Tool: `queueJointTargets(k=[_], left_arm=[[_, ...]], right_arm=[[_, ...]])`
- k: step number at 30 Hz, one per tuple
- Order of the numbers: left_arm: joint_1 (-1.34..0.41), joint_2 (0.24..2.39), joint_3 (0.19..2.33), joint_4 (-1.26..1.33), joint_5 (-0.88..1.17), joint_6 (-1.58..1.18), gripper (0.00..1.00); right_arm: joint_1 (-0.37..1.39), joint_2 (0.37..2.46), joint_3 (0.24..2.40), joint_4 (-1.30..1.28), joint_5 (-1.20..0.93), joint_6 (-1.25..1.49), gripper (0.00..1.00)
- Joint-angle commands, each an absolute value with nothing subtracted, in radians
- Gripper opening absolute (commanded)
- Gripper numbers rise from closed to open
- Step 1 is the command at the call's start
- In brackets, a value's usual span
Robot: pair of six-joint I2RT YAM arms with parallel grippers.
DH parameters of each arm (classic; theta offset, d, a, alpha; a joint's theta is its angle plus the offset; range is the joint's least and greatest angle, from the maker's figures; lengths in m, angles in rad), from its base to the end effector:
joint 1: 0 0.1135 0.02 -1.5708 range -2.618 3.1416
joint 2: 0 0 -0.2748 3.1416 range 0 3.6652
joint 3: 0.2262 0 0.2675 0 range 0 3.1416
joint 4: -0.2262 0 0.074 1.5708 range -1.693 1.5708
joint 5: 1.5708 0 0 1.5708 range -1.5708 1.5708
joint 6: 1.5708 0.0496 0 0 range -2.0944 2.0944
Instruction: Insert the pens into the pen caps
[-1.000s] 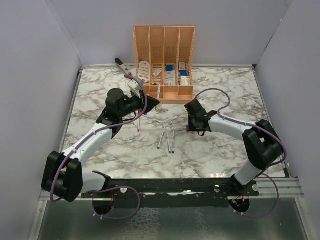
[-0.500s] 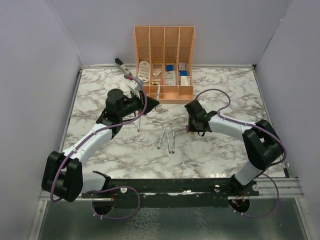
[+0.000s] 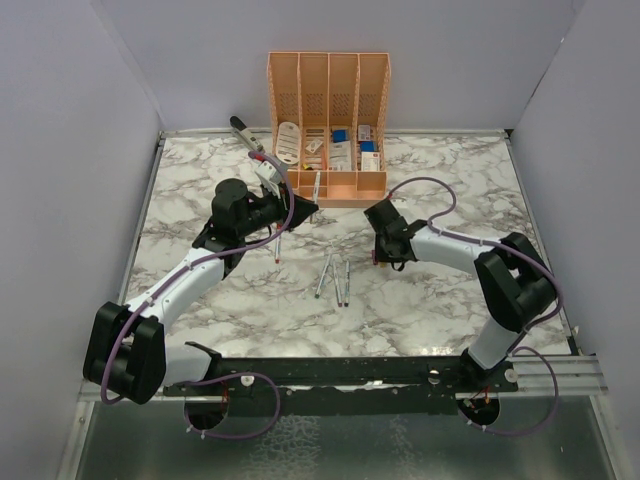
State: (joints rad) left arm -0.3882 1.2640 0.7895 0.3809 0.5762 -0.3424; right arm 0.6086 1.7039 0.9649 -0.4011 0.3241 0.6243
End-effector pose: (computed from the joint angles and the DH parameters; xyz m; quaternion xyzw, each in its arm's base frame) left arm 0.2780 -0.1429 0.2989 0.2075 0.7044 -0.4268 0.5279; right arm 0.2881 0.1815 0.1447 0.0421 0.9638 -0.0067 0.2632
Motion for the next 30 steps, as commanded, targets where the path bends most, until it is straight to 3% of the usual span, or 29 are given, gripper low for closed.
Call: queueJointTargets(k=[1, 6, 17, 21, 30], left_arm=[[-0.384, 1.242, 0.777, 0.414, 0.600, -0.347, 0.00], [-0.382, 1.241, 0.776, 0.411, 0.588, -0.345, 0.00], [-0.378, 1.275, 0.807, 0.390, 0.617, -0.299, 0.00], [-0.377, 1.269, 0.812, 0.391, 0.623, -0.276, 0.00], [-0.377, 1.276, 0.803, 0.528, 0.798, -0.330, 0.00]], right_arm=[[0.614, 1.769, 0.967, -0.451, 0.339, 0.634, 0.13], [0.615, 1.772, 0.978, -0.492, 0.325, 0.637, 0.01], [0.614, 1.665, 1.138, -0.424, 0.355, 0.506, 0.01], [0.612, 1.582, 1.167, -0.248, 0.359, 0.401, 0.01], [0.606, 1.407, 1.025, 0.405, 0.143, 0.239, 0.01]])
